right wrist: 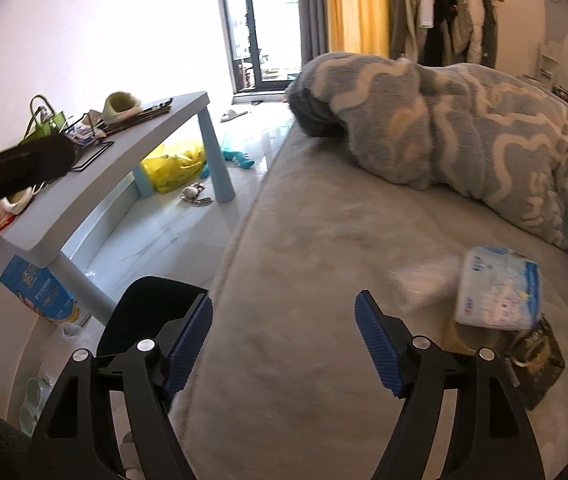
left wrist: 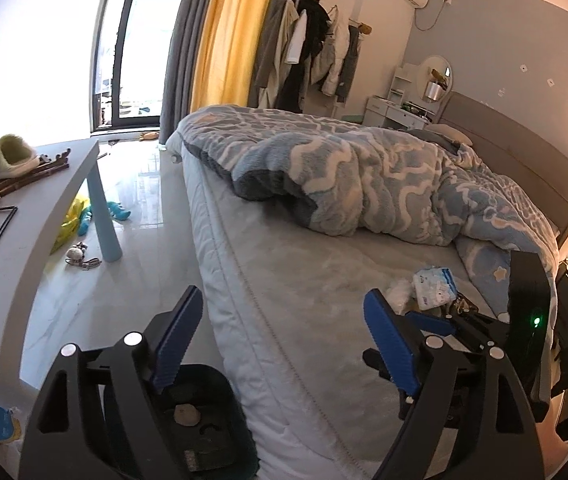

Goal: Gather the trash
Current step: 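Move both open tools over the bed toward the remaining trash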

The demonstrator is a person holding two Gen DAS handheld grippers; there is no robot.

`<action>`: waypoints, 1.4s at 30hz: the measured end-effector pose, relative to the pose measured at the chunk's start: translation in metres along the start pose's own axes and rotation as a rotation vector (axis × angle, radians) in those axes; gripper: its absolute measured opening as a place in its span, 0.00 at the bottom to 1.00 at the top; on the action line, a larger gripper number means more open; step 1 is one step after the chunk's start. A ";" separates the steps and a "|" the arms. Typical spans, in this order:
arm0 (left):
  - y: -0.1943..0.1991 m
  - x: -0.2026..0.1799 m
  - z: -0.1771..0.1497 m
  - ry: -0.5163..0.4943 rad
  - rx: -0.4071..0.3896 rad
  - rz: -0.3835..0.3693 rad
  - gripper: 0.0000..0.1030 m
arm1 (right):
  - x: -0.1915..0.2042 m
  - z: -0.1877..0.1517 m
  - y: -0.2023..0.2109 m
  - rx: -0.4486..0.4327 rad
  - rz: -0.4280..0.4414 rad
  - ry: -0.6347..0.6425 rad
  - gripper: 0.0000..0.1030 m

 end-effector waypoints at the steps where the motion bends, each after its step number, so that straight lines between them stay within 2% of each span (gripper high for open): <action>1: -0.003 -0.005 0.000 -0.006 0.003 -0.003 0.82 | -0.004 0.000 0.002 -0.002 -0.004 -0.004 0.73; 19: -0.035 -0.069 -0.010 -0.077 0.043 -0.042 0.83 | -0.081 -0.025 0.044 -0.025 -0.070 -0.084 0.75; 27: -0.049 -0.097 -0.015 -0.106 0.065 -0.061 0.83 | -0.110 -0.041 0.059 -0.023 -0.103 -0.087 0.75; 35: -0.067 -0.118 -0.019 -0.177 0.081 -0.067 0.84 | -0.138 -0.052 0.070 -0.010 -0.145 -0.051 0.75; 42: -0.092 -0.132 -0.025 -0.232 0.112 -0.084 0.83 | -0.160 -0.049 0.071 0.000 -0.124 -0.038 0.77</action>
Point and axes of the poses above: each gripper's, at about its wrist camera, not at the fingertips, and y roughly against the way its jaws point, x to its left, z to its top, the point moved 6 cm from there along -y, roughly the way its jaws point, and after that the axes turned 11 degrees about z, right-handed, at the moved point
